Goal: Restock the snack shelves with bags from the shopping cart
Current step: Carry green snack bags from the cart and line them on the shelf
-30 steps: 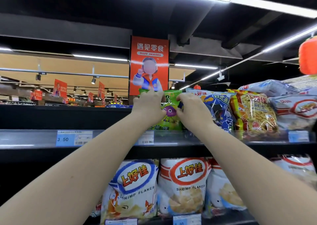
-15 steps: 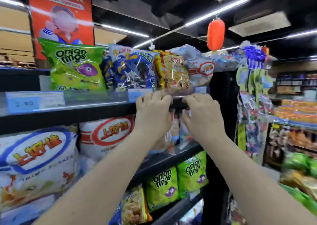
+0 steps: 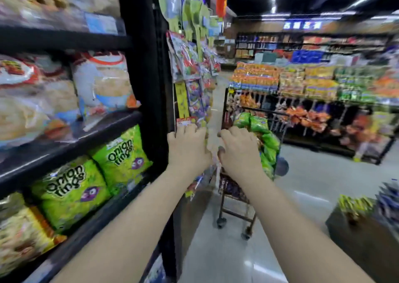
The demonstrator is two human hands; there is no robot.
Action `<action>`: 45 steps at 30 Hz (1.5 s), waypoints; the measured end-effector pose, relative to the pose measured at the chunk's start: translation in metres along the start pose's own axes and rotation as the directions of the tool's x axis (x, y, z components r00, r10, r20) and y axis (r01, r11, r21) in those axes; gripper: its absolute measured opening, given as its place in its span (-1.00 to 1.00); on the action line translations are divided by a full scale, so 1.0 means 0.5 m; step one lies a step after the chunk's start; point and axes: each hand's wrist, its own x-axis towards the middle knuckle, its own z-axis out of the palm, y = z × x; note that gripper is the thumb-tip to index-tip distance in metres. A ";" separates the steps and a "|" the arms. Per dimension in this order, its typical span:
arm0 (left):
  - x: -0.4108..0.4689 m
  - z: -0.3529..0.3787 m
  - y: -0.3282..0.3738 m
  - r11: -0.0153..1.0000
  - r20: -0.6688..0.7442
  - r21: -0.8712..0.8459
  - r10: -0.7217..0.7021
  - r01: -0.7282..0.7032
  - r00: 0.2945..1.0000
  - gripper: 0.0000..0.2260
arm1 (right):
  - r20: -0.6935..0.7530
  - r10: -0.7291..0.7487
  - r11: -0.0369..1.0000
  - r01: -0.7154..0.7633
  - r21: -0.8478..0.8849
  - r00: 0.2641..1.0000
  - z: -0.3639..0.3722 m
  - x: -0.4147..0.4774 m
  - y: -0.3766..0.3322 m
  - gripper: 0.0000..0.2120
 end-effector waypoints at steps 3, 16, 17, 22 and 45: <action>0.026 0.107 0.079 0.999 0.107 -0.038 0.036 -0.032 0.994 -0.73 | 0.054 0.038 0.999 -0.037 -0.023 0.998 0.045 -0.027 0.121 -0.70; 0.121 0.528 0.373 0.977 0.419 -0.183 -0.025 0.111 0.908 -0.69 | 0.322 0.191 0.977 -0.210 0.026 0.927 0.318 -0.120 0.531 -0.73; 0.130 0.554 0.381 0.976 0.446 -0.183 -0.026 0.119 0.895 -0.69 | 0.351 0.194 0.976 -0.218 0.030 0.916 0.339 -0.119 0.549 -0.74; 0.191 0.691 0.383 0.973 0.543 -0.183 -0.020 0.142 0.840 -0.71 | 0.440 0.242 0.954 -0.295 0.056 0.865 0.468 -0.102 0.632 -0.71; 0.545 1.359 0.492 0.999 0.889 -0.031 0.013 0.032 0.457 -0.55 | 0.849 0.269 0.878 -0.477 -0.023 0.455 1.052 0.017 1.070 -0.61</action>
